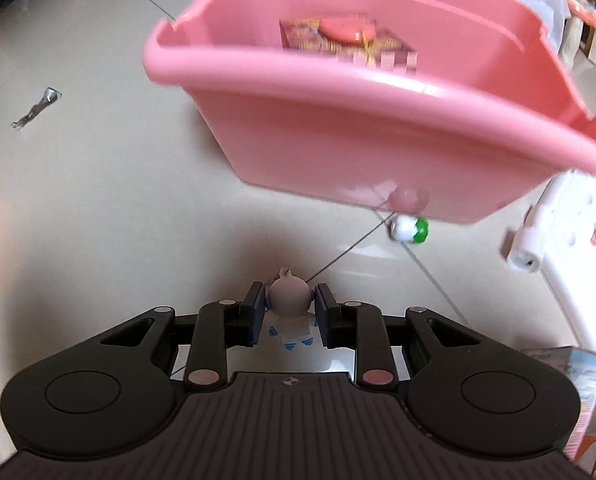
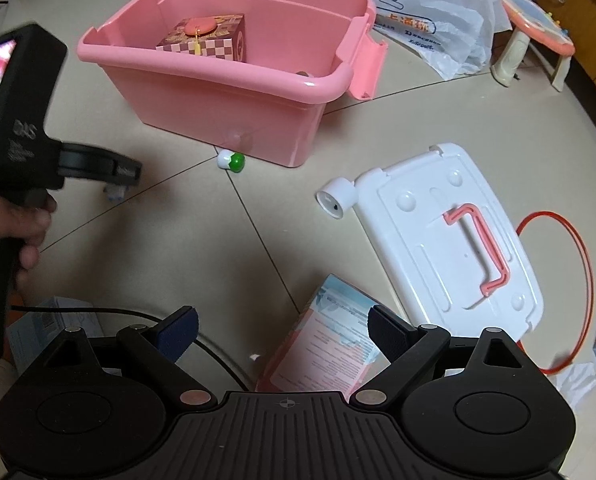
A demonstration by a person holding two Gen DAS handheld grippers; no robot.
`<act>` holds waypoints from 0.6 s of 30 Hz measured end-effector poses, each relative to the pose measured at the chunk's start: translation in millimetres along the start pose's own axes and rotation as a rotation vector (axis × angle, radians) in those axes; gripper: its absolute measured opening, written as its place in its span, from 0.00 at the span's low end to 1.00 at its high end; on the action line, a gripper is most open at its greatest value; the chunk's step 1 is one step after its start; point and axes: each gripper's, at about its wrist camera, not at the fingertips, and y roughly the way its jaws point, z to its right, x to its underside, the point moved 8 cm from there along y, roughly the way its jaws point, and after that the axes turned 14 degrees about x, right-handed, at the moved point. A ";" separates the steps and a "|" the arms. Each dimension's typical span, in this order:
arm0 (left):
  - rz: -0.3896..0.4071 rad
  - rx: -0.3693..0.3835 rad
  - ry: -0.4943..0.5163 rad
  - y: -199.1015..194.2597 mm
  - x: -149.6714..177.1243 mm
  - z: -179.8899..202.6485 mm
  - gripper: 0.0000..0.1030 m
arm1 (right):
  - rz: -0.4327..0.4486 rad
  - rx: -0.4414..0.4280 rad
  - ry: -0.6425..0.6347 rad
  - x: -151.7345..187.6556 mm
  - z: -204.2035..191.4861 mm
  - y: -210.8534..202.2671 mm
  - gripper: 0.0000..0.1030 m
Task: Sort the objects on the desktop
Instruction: 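Lift the held astronaut keychain with the left tool over the pink bin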
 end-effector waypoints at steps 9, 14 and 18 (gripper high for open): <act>0.084 0.018 0.026 -42.3 -18.1 9.7 0.27 | 0.022 0.002 0.003 2.7 1.3 -8.8 0.87; 0.106 0.017 0.021 -63.5 -17.6 11.2 0.27 | 0.033 0.003 0.003 3.4 1.6 -14.2 0.87; 0.127 0.030 0.026 -82.4 -18.3 18.3 0.27 | 0.046 0.004 0.005 4.4 2.6 -19.6 0.87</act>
